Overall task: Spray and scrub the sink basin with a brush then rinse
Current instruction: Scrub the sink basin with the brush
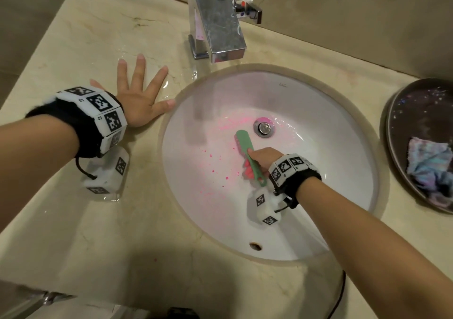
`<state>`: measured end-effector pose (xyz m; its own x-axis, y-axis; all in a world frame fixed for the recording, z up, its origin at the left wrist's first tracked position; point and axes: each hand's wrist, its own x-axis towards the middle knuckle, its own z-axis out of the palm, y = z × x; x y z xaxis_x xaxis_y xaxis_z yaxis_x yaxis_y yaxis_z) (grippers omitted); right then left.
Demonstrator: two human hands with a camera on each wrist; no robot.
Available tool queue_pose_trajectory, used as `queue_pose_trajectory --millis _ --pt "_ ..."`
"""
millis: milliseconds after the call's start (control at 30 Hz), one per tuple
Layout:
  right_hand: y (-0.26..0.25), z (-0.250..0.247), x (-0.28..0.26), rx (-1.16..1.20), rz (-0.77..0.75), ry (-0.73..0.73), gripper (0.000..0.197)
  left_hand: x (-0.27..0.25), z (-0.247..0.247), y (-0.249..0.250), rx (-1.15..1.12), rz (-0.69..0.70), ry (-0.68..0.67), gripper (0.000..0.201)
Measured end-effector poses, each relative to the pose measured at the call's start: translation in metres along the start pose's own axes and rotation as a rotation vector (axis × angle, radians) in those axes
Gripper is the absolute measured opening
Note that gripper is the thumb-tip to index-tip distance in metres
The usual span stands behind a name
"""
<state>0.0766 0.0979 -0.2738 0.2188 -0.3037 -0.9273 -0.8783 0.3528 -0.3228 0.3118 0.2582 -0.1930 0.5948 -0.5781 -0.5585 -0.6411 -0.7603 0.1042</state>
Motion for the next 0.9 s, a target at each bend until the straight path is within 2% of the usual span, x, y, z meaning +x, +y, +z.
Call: queue_pose_trajectory --millis 133,333,433,533,667,900 --pt "0.005 -0.01 -0.011 0.199 -0.031 0.0 0.031 -0.005 -0.002 0.002 0.004 0.007 -0.01 0.068" --pt "0.018 -0.023 -0.021 0.179 -0.02 0.015 0.012 -0.023 -0.007 0.012 0.031 0.04 0.028 0.07" --pt "0.018 -0.027 -0.027 0.135 0.002 0.063 0.016 -0.044 -0.005 0.018 -0.05 0.061 0.066 0.071" --pt "0.02 -0.034 -0.03 0.106 -0.044 0.069 0.021 -0.069 0.004 0.025 -0.134 0.044 0.083 0.069" --pt "0.029 -0.046 -0.029 0.054 -0.143 0.048 0.017 -0.107 0.024 0.037 -0.19 -0.049 0.135 0.065" --pt "0.033 -0.043 -0.017 -0.059 -0.23 0.015 0.022 -0.147 0.066 0.047 -0.193 -0.302 0.084 0.081"
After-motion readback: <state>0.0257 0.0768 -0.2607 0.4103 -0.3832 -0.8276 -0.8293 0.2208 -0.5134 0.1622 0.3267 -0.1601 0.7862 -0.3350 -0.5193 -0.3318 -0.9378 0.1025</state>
